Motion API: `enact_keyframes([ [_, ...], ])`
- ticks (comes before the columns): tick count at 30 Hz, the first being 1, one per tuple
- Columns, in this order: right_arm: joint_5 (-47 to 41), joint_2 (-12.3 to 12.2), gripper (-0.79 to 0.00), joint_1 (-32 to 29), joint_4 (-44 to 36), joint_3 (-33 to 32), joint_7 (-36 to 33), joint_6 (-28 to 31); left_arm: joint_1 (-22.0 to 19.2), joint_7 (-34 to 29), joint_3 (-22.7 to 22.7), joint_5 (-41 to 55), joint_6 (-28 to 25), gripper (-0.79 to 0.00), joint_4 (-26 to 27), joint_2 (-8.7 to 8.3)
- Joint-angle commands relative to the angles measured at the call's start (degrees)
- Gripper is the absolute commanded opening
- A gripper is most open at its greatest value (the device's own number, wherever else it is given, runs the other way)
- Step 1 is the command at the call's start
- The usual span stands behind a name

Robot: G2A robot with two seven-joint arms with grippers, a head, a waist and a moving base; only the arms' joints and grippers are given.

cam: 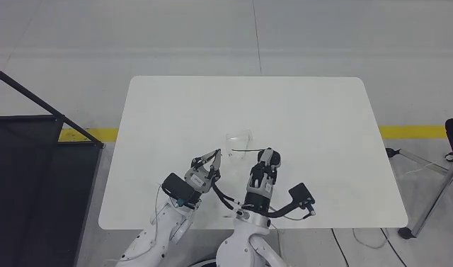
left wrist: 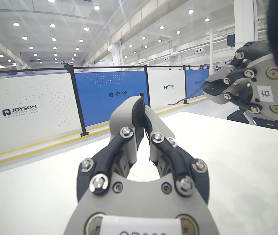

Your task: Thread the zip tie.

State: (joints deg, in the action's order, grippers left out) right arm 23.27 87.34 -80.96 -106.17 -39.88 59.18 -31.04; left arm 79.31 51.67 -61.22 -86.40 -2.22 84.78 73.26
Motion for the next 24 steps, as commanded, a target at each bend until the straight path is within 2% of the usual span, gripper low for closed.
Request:
enact_keyframes([
  [1, -1.6, 0.1, -0.785, 1.0, 0.0, 0.7, 0.4, -1.4, 0.0, 0.0, 0.0, 0.0, 0.0, -0.785, 0.0, 0.0],
  [7, -5.4, -0.3, -0.785, 2.7, 0.0, 2.5, 1.7, -1.8, 0.1, -0.6, -0.1, -0.1, 0.3, -0.785, 0.2, 0.0],
  [19, -10.0, -3.5, -0.785, 4.1, -3.4, 4.7, 2.9, -0.6, 1.5, -1.8, -2.0, -1.7, 1.4, -0.785, 1.6, -0.17],
  [24, -10.6, -4.6, -0.785, 5.7, -3.2, 7.0, 3.6, -3.1, 2.1, -1.7, -3.4, -2.3, 0.4, -0.785, 1.5, -0.44],
])
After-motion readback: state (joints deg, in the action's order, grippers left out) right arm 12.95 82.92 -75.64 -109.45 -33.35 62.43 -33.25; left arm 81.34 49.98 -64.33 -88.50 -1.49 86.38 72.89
